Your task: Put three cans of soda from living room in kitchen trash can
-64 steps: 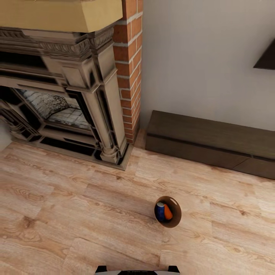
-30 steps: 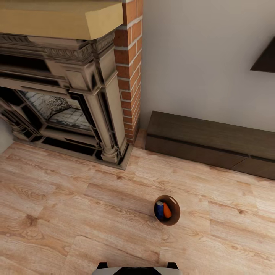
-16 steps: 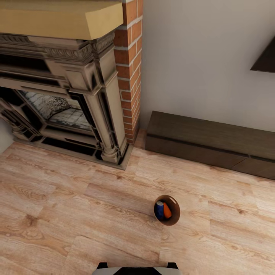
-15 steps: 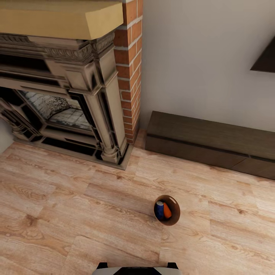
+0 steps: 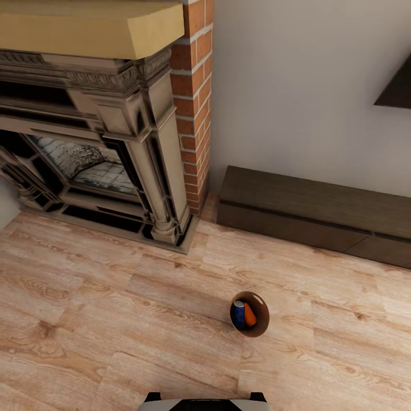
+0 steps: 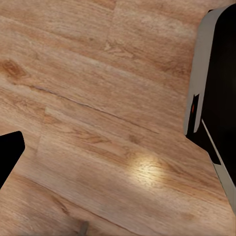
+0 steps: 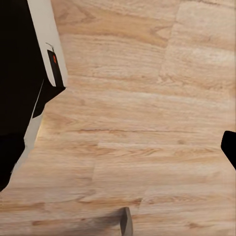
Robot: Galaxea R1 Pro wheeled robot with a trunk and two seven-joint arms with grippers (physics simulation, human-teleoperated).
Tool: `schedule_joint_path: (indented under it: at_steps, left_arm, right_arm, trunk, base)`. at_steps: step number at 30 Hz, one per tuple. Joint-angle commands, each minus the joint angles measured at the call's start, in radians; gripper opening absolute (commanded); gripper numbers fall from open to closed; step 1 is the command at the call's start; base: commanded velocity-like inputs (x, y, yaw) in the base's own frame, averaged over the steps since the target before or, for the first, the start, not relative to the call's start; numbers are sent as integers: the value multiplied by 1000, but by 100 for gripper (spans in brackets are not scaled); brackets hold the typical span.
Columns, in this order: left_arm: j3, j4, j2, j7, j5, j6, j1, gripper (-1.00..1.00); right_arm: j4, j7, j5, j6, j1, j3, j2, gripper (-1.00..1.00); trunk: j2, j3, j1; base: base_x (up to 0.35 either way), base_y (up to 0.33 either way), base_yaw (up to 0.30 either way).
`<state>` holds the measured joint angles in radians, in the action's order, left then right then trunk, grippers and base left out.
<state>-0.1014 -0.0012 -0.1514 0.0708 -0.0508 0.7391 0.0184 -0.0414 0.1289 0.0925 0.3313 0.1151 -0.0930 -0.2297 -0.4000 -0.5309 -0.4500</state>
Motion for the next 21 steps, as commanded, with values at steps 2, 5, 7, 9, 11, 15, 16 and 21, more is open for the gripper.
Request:
schedule_joint_path:
  at_steps: [2,5,7,9,11,15,16,21]
  left_arm:
    - [0,0,1,-1,0,-1,0,100]
    - [0,0,1,-6,0,-2,-1,100]
    - [0,0,1,-10,0,-1,-1,100]
    - [0,0,0,-13,-1,-1,-1,100]
    - [0,0,0,-16,-3,-1,-1,100]
    - [-2,-1,0,-19,-7,-1,-1,100]
    - [-2,-1,1,-19,-8,-1,-1,100]
    - [-3,-3,1,-17,-14,-2,-3,100]
  right_arm:
    - [3,0,-1,1,0,1,5,100]
    - [8,0,0,1,0,3,9,100]
    - [10,0,1,1,0,3,10,100]
    - [13,0,3,1,0,3,11,100]
    - [21,0,5,1,0,4,17,100]
    - [57,-1,6,-1,0,3,46,100]
    - [61,-2,6,-2,0,3,50,100]
    - [74,-27,8,-1,0,1,65,100]
  trunk:
    - [0,0,0]
    - [0,0,0]
    - [0,0,0]
    - [0,0,0]
    - [0,0,0]
    - [0,0,0]
    - [0,0,0]
    - [0,0,0]
  base:
    - [0,0,0]
    - [0,0,0]
    - [0,0,0]
    - [0,0,0]
    - [0,0,0]
    - [0,0,0]
    - [0,0,0]
    - [0,0,0]
